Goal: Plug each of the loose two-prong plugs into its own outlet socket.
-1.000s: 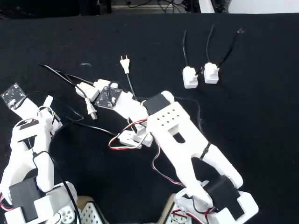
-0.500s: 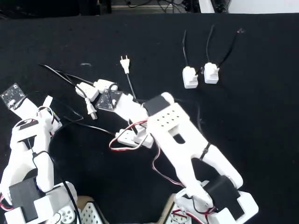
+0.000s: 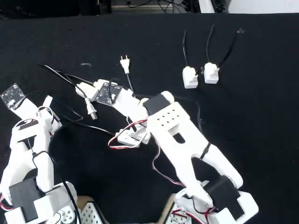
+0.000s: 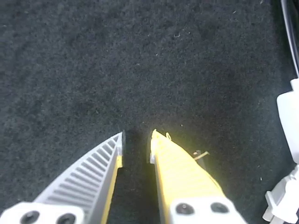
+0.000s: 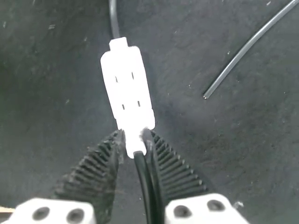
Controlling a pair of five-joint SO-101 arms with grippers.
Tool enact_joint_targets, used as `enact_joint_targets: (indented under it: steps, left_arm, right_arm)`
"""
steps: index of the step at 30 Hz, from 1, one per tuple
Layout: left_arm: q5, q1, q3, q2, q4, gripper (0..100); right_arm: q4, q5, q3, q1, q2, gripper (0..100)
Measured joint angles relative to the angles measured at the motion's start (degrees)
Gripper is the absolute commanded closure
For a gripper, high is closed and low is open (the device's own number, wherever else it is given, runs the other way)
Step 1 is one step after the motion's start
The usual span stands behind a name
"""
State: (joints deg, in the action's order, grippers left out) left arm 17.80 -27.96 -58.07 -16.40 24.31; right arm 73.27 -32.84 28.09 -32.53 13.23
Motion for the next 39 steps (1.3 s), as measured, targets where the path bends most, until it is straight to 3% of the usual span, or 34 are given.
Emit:
enact_joint_targets:
  steps: [39]
  left_arm:
    - [0.0,0.0,0.0,0.0,0.0,89]
  right_arm:
    - [-2.55,-2.2,2.29,-3.43,0.0,98.8]
